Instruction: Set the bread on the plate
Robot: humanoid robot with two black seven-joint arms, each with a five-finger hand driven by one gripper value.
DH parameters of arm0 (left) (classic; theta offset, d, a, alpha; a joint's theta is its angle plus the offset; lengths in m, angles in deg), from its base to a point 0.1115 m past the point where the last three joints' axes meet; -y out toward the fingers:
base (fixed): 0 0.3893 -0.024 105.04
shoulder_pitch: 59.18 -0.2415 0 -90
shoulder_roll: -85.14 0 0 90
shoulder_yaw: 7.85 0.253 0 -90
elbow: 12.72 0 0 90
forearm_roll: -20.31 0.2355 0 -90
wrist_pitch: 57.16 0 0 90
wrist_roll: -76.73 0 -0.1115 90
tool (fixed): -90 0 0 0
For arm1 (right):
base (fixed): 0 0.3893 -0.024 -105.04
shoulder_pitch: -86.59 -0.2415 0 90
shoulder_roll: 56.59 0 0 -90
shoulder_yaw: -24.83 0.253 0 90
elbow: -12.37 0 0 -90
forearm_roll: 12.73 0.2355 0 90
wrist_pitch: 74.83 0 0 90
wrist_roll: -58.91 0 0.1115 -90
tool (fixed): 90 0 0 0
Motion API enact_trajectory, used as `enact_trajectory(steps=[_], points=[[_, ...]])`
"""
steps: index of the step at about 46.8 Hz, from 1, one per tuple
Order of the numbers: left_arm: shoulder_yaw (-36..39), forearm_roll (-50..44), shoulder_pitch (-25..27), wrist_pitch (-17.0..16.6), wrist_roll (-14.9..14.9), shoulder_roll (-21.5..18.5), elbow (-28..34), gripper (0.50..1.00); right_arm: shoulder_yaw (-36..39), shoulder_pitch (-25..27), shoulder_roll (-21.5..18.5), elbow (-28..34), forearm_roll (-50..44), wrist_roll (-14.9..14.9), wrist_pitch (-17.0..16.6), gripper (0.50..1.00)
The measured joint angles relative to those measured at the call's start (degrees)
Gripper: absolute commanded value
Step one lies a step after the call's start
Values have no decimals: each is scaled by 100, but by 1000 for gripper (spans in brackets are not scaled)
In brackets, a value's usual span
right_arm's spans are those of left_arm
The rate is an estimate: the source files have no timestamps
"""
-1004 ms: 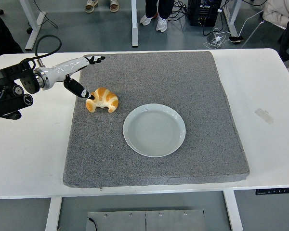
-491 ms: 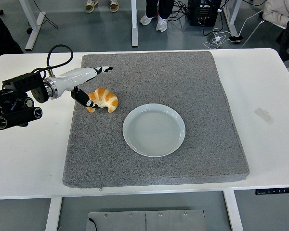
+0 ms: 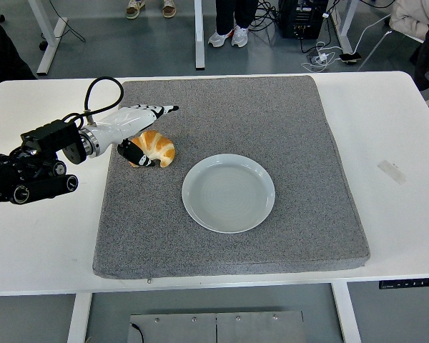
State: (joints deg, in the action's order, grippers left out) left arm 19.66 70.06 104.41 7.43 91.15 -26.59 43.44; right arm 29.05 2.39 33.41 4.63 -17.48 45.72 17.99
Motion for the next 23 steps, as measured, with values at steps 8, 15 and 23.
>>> enact_trajectory(steps=[8,15,23], points=[[90,8,-136,-367,-2,163,-146,984,0,0,0,0,0,0,-1,1000],[182,8,-176,-430,-2,258,-297,984,0,0,0,0,0,0,-1,1000],[184,1,-178,-430,-1,276,-359,984,0,0,0,0,0,1,-1,1000]])
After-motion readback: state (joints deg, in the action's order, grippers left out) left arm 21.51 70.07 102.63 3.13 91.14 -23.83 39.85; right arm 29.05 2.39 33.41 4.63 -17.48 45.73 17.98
